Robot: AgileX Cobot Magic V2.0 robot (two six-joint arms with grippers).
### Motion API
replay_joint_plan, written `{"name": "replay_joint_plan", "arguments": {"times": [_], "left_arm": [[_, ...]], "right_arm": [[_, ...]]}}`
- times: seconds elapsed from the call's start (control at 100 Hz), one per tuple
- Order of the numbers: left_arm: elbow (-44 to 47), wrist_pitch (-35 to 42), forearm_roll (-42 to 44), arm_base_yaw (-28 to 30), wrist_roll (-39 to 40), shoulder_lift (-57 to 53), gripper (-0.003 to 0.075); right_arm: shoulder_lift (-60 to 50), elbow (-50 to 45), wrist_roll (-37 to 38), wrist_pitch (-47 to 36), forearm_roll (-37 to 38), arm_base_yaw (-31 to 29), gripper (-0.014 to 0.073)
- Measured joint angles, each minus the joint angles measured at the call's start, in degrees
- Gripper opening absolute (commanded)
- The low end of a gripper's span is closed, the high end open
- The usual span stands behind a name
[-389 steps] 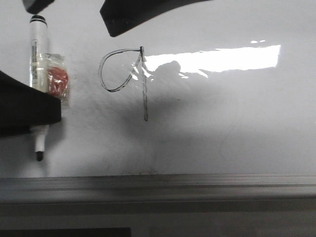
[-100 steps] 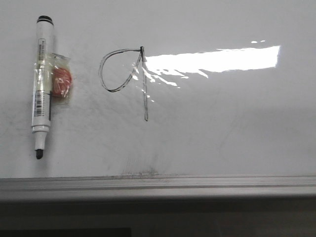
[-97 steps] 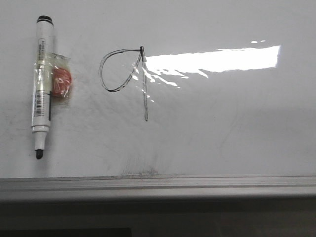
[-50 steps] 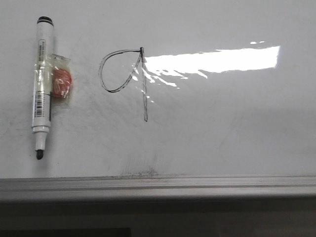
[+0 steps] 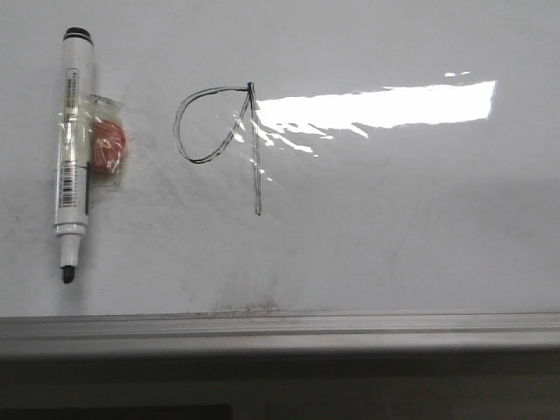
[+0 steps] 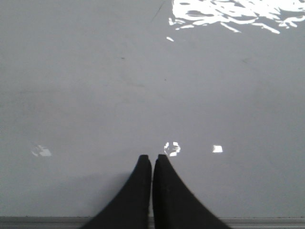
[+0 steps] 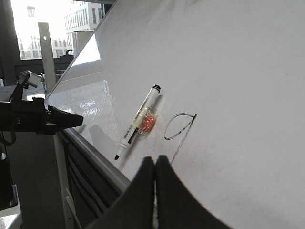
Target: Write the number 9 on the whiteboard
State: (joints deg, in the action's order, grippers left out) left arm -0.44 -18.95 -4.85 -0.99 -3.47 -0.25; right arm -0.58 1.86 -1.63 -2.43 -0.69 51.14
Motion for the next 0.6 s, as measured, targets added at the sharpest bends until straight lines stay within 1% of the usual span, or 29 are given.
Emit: {"name": "replay_joint_plan", "arguments": {"times": [0.6], "left_arm": [[0.0, 0.0, 0.0, 0.0, 0.0, 0.0, -0.0020]], "right_arm": [[0.0, 0.0, 0.0, 0.0, 0.0, -0.4, -0.0063]]}}
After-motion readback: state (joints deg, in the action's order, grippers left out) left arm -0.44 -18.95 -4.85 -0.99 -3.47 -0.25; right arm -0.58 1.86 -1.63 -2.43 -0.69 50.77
